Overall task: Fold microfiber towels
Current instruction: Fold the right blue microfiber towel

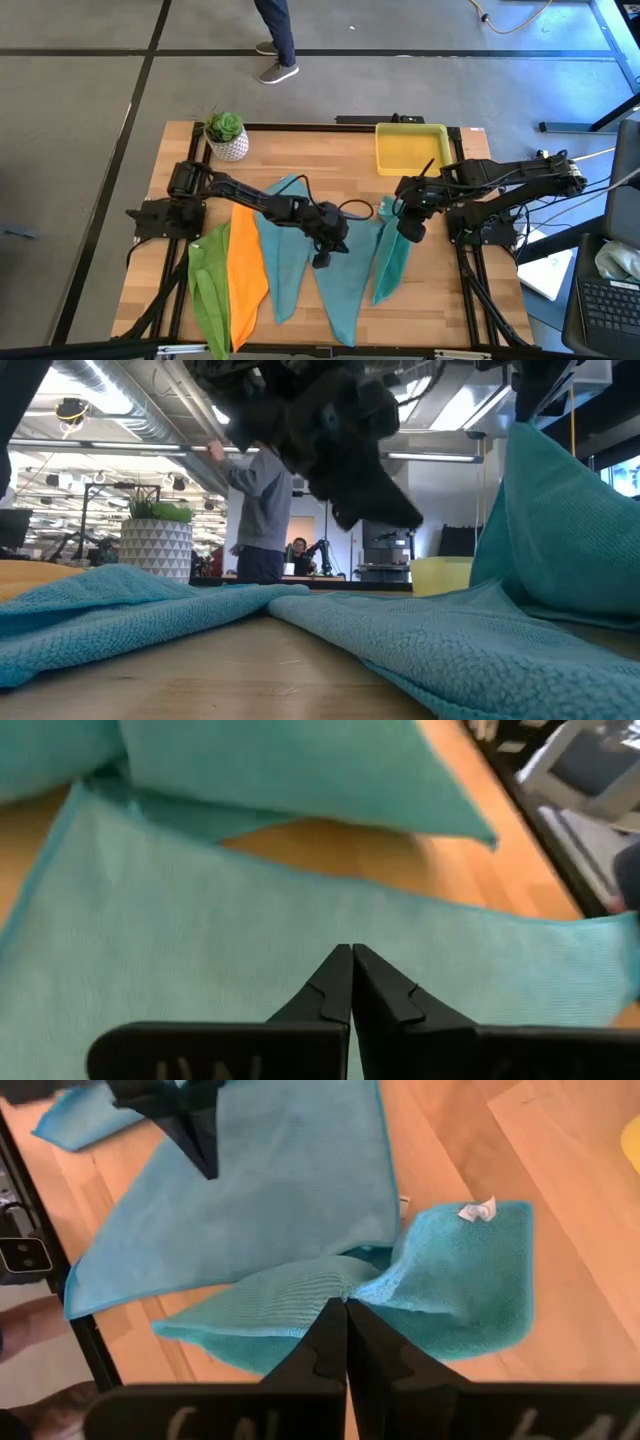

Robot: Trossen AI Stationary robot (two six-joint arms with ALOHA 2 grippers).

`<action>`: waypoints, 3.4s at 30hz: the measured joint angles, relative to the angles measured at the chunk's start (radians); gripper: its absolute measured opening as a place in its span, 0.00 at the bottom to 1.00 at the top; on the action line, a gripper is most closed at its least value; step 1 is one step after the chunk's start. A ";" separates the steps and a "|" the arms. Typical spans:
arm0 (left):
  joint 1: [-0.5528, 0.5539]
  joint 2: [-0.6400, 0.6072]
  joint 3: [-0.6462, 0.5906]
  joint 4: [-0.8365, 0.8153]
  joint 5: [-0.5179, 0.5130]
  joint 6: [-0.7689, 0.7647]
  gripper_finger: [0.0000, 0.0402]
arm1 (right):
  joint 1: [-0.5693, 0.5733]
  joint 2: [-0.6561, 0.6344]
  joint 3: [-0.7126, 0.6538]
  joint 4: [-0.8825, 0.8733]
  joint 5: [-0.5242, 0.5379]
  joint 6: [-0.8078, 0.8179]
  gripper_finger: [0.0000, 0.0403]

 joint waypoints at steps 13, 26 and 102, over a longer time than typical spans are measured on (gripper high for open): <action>-0.006 0.005 0.001 -0.460 -0.012 -0.015 0.00 | -0.017 0.000 0.000 0.000 0.029 -0.122 0.01; -0.008 -0.041 0.001 -1.009 -0.003 0.049 0.00 | -0.055 0.000 -0.001 0.002 0.052 -0.232 0.01; -0.054 -0.763 0.039 -0.724 -0.465 -0.255 0.00 | -0.245 0.344 0.361 0.522 -0.046 -0.548 0.01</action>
